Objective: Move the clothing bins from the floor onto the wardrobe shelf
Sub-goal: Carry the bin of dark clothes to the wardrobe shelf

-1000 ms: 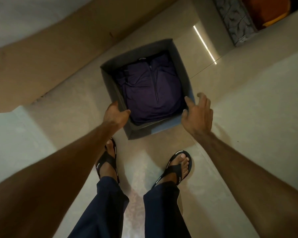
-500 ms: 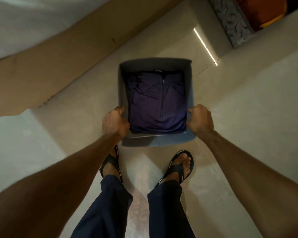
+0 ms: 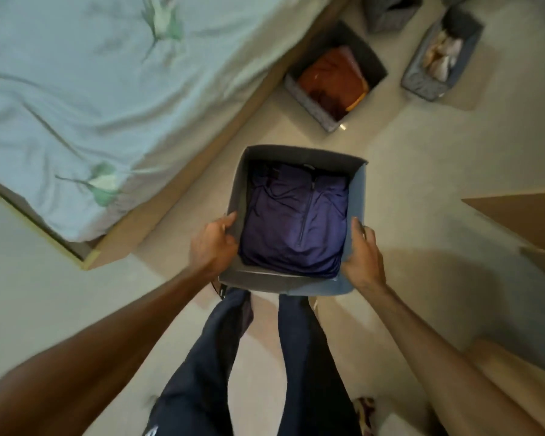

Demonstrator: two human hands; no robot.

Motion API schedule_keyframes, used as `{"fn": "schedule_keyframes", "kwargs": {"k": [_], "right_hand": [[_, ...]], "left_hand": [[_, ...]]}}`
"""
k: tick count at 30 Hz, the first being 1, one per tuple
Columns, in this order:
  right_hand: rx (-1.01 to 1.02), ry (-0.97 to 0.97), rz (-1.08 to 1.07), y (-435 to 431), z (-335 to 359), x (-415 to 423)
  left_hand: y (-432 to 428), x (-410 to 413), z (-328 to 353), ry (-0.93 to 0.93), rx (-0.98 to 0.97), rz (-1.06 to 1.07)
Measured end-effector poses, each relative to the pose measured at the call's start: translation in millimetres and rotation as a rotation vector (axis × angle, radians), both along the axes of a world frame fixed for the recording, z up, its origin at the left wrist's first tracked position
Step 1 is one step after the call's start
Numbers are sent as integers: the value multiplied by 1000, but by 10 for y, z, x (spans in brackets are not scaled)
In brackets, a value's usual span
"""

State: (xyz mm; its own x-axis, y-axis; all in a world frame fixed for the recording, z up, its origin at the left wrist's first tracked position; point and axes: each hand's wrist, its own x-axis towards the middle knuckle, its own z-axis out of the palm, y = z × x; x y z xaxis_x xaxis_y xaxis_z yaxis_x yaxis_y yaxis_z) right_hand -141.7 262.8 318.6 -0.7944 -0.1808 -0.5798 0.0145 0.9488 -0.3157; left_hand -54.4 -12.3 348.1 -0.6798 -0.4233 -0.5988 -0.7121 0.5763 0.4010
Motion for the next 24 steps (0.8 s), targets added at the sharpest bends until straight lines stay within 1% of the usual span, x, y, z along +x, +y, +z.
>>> {"fn": "schedule_keyframes", "kwargs": {"k": [4, 8, 13, 15, 21, 24], "right_hand": [[-40, 18, -66, 95, 1001, 62], [-10, 114, -129, 287, 1615, 3], [-27, 179, -247, 671, 1933, -406], [-36, 186, -269, 822, 2015, -629], [-39, 235, -387, 1414, 2325, -1504], [-49, 262, -429, 1669, 2438, -1949]], "left_hand": [[-12, -87, 928, 47, -45, -95], [122, -323, 1502, 69, -65, -148], [469, -956, 1820, 85, -95, -203], [626, -1237, 1905, 87, -71, -220], [1225, -2418, 2130, 168, -22, -260], [1487, -2965, 2279, 218, -33, -300]]}}
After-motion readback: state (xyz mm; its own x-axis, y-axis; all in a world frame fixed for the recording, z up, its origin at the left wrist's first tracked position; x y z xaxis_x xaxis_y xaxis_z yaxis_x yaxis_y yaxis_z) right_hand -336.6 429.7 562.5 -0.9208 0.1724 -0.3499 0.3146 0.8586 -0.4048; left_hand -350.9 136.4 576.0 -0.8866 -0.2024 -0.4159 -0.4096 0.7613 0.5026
